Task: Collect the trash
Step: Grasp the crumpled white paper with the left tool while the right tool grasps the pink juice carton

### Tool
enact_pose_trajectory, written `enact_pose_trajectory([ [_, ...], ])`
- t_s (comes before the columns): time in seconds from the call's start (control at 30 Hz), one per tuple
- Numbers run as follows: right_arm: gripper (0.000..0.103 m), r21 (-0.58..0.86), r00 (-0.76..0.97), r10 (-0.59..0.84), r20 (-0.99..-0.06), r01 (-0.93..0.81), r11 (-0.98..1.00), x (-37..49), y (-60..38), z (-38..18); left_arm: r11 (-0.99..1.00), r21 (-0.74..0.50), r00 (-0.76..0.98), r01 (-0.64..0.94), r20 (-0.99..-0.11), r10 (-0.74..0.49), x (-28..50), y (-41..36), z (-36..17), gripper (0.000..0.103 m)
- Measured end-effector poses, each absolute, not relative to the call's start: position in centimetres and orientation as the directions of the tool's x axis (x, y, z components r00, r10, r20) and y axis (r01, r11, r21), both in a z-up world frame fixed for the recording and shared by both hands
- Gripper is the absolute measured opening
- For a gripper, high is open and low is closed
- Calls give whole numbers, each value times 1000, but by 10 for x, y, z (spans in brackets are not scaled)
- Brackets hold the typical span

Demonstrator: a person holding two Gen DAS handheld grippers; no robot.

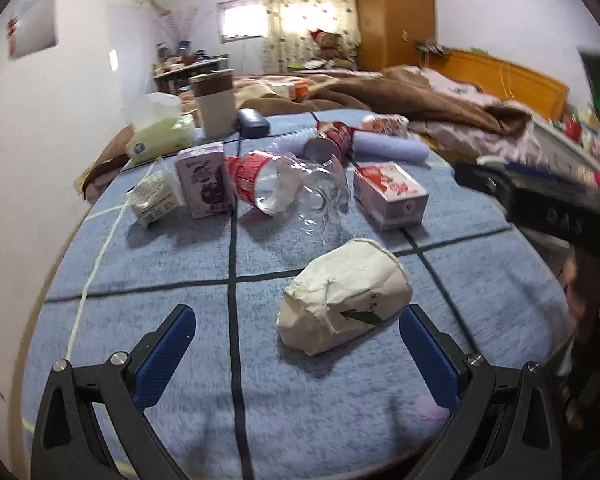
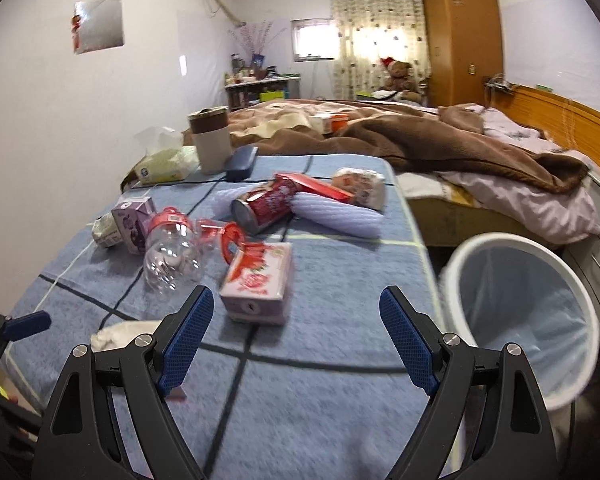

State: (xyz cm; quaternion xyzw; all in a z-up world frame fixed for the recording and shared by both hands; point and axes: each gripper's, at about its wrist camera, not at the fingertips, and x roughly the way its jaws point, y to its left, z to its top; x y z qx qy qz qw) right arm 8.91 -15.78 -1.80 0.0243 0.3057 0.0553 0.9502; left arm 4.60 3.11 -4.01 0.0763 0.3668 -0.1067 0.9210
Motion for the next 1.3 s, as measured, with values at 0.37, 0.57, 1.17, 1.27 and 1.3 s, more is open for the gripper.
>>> enact_pose_trajectory([
  [0.37,87,73,706,146,-693,-133,988,139,-135,-41,949,2,666,315,-713,-220,71,43,-50,103],
  [0.57,82,56,663,131,-737,-132,990,150,-129,-54,937,-8,633,349,-735,-242,85,43,-57,103],
  [1.17,57,67,656,115,-746,-97,993,151,-157,-55,857,-1,532,515,-784,-321,102,15,-67,95],
  [1.27,57,74,659,121,-742,-99,992,146,-162,-54,848,-5,511,530,-796,-324,101,11,-70,82],
  [1.3,57,75,662,123,-739,-100,992,145,-163,-53,848,-12,500,530,-803,-324,102,10,-70,79],
])
